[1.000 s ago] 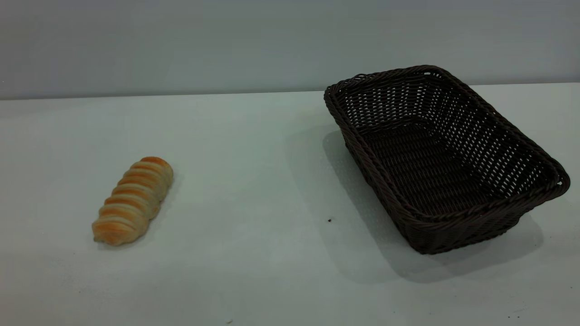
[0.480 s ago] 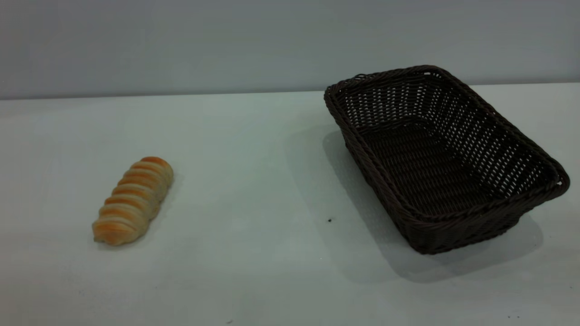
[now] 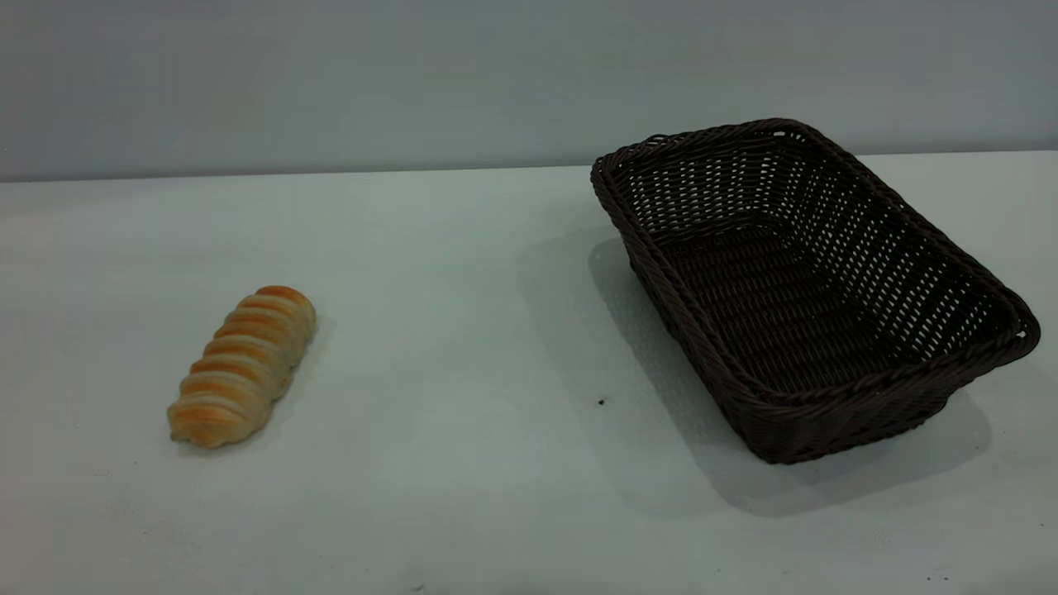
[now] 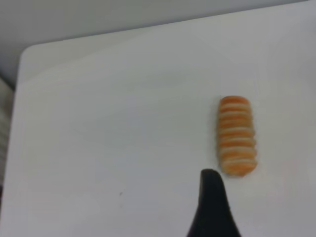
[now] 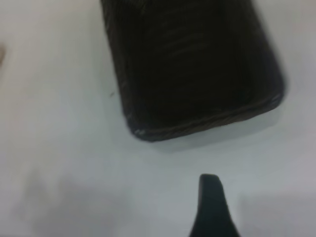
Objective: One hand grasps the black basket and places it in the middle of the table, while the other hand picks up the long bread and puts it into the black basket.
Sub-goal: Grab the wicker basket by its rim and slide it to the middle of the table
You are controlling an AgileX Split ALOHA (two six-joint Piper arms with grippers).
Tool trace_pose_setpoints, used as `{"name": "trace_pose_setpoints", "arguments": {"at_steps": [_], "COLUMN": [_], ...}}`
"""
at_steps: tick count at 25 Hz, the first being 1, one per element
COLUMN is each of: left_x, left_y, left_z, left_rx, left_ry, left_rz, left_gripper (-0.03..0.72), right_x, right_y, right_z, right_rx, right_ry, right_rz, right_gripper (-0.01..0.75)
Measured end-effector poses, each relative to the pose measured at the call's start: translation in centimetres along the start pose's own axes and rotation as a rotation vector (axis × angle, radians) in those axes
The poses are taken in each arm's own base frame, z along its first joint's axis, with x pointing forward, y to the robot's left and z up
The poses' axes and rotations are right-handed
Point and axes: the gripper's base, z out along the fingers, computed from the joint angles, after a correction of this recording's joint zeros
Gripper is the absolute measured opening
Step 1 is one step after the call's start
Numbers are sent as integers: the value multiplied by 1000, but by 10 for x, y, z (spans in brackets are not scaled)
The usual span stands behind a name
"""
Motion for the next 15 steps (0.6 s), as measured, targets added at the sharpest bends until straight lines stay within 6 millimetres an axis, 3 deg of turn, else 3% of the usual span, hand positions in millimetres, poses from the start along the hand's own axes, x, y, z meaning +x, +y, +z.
{"name": "trace_pose_setpoints", "arguments": {"at_steps": [7, 15], "left_x": [-9, -10], "left_y": [-1, -1], "left_z": [25, 26], "left_rx": [38, 39], "left_ry": [32, 34], "left_rz": [-21, -22], "left_gripper": [566, 566], "right_x": [-1, 9], "right_y": [-1, -4], "right_z": [90, 152], "right_rx": [-139, -218], "right_ry": [291, 431], "right_rz": [146, 443], "right_gripper": [550, 550]}}
